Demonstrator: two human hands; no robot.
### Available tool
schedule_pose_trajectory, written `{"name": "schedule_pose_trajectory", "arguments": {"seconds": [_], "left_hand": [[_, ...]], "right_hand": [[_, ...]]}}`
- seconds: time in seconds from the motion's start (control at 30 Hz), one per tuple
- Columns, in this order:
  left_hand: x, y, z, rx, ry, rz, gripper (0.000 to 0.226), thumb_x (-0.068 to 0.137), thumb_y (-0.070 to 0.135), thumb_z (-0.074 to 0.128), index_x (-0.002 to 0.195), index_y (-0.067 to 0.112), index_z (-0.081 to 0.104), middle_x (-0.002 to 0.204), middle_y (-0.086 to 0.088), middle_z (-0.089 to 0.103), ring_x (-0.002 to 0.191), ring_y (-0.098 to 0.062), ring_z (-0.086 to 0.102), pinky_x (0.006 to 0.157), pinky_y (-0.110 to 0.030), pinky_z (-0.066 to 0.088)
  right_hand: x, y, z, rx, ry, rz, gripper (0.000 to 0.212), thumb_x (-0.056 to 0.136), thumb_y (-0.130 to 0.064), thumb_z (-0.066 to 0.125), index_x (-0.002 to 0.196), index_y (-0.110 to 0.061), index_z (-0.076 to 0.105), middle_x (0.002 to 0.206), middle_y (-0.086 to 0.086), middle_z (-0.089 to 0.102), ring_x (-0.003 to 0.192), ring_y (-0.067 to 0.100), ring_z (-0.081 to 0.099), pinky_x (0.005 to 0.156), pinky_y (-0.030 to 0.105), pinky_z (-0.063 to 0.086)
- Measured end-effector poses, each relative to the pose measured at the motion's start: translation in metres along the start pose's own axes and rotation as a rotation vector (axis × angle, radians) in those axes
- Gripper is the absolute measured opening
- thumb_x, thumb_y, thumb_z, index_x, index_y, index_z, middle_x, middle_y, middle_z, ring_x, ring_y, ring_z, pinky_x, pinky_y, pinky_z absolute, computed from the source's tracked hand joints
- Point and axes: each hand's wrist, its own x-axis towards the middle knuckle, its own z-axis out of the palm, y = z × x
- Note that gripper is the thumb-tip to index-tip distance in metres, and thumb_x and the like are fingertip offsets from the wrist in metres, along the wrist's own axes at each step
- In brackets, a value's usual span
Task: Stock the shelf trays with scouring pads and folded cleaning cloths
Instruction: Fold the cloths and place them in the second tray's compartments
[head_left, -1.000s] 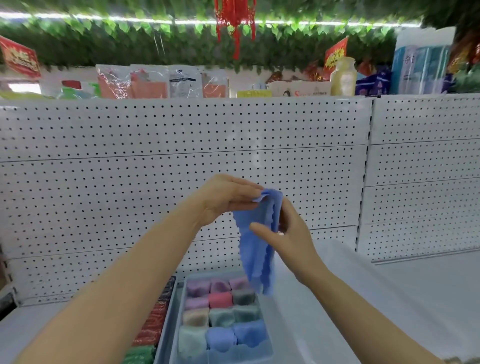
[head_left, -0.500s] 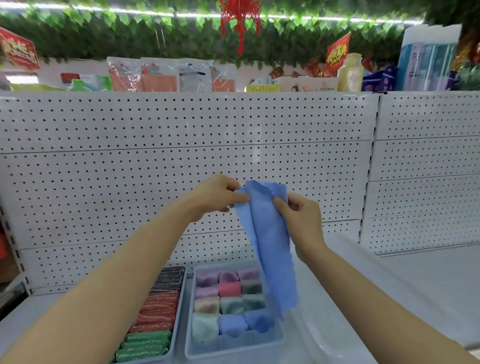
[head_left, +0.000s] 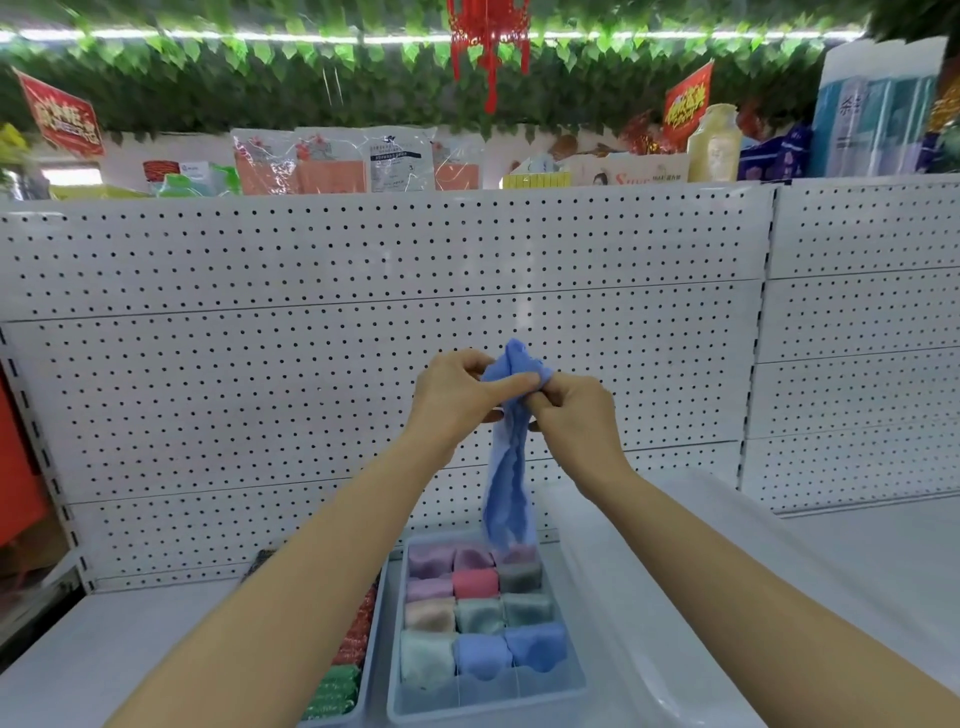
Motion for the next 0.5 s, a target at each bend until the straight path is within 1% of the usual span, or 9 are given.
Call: {"name": "schedule_pose_trajectory", "arguments": {"seconds": [0.03, 0.07, 0.13, 0.2, 0.27, 0.3, 0.37, 0.43, 0.5], "left_hand": [[0.000, -0.002, -0.001, -0.005, 0.005, -0.002, 0.038, 0.065, 0.037, 0.088, 0.088, 0.012, 0.072, 0.086, -0.009, 0.073, 0.082, -0.019, 0.073, 0.073, -0.034, 0.062], [0.001, -0.004, -0.002, -0.010, -0.011, 0.005, 0.035, 0.065, 0.034, 0.088, 0.090, 0.014, 0.073, 0.086, -0.008, 0.073, 0.082, -0.020, 0.073, 0.076, -0.035, 0.061], [0.001, -0.008, -0.006, -0.020, -0.080, 0.028, 0.035, 0.067, 0.028, 0.088, 0.098, 0.018, 0.074, 0.088, -0.004, 0.075, 0.084, -0.019, 0.073, 0.082, -0.036, 0.060], [0.001, -0.011, -0.009, -0.044, -0.127, 0.061, 0.034, 0.071, 0.023, 0.086, 0.102, 0.018, 0.074, 0.092, -0.001, 0.076, 0.089, -0.016, 0.072, 0.087, -0.033, 0.058], [-0.001, -0.013, -0.008, -0.053, -0.116, 0.089, 0.028, 0.074, 0.017, 0.084, 0.100, 0.014, 0.074, 0.093, -0.002, 0.076, 0.091, -0.017, 0.072, 0.087, -0.029, 0.057], [-0.001, -0.014, -0.007, -0.065, -0.094, 0.096, 0.023, 0.076, 0.015, 0.082, 0.097, 0.011, 0.073, 0.092, -0.005, 0.076, 0.091, -0.019, 0.072, 0.085, -0.029, 0.057], [-0.001, -0.016, -0.004, -0.129, -0.043, 0.081, 0.016, 0.081, 0.009, 0.077, 0.095, 0.005, 0.073, 0.091, -0.010, 0.075, 0.089, -0.024, 0.072, 0.082, -0.029, 0.059], [0.001, -0.017, -0.003, -0.192, -0.006, 0.046, 0.013, 0.084, 0.007, 0.073, 0.096, 0.003, 0.073, 0.091, -0.012, 0.075, 0.084, -0.023, 0.073, 0.077, -0.031, 0.059], [0.004, -0.017, -0.006, -0.213, 0.004, 0.017, 0.013, 0.084, 0.007, 0.072, 0.096, 0.001, 0.072, 0.092, -0.012, 0.075, 0.080, -0.020, 0.072, 0.074, -0.031, 0.060]], "right_hand": [[-0.001, 0.001, 0.001, 0.001, -0.036, 0.014, 0.026, 0.088, -0.017, 0.051, 0.072, -0.001, 0.063, 0.068, 0.020, 0.064, 0.065, 0.032, 0.063, 0.068, 0.054, 0.055], [-0.002, 0.000, 0.002, 0.027, -0.067, 0.034, 0.025, 0.090, -0.016, 0.050, 0.077, -0.003, 0.067, 0.075, 0.019, 0.068, 0.075, 0.033, 0.067, 0.072, 0.051, 0.056], [-0.005, -0.002, 0.000, 0.131, -0.106, 0.082, 0.023, 0.094, -0.015, 0.051, 0.088, -0.010, 0.073, 0.082, 0.011, 0.073, 0.084, 0.026, 0.069, 0.075, 0.038, 0.059], [-0.007, -0.005, -0.004, 0.239, -0.118, 0.111, 0.019, 0.094, -0.018, 0.056, 0.093, -0.014, 0.075, 0.083, 0.008, 0.074, 0.083, 0.019, 0.070, 0.074, 0.031, 0.058], [-0.005, -0.006, -0.007, 0.314, -0.091, 0.130, 0.014, 0.089, -0.014, 0.063, 0.091, -0.006, 0.075, 0.085, 0.017, 0.072, 0.078, 0.020, 0.069, 0.074, 0.031, 0.057], [-0.004, -0.006, -0.008, 0.353, -0.073, 0.142, 0.012, 0.086, -0.010, 0.065, 0.090, -0.003, 0.074, 0.086, 0.021, 0.071, 0.077, 0.023, 0.069, 0.073, 0.032, 0.058], [-0.002, -0.006, -0.010, 0.428, -0.054, 0.170, 0.010, 0.086, -0.006, 0.065, 0.087, 0.000, 0.073, 0.086, 0.021, 0.071, 0.077, 0.028, 0.070, 0.070, 0.032, 0.060], [-0.001, -0.006, -0.011, 0.446, -0.061, 0.185, 0.012, 0.088, -0.006, 0.063, 0.088, 0.003, 0.071, 0.088, 0.021, 0.071, 0.077, 0.028, 0.069, 0.069, 0.031, 0.060], [0.002, -0.001, -0.012, 0.434, -0.058, 0.214, 0.017, 0.089, -0.008, 0.062, 0.088, 0.007, 0.067, 0.086, 0.022, 0.068, 0.075, 0.025, 0.066, 0.071, 0.032, 0.060]]}}
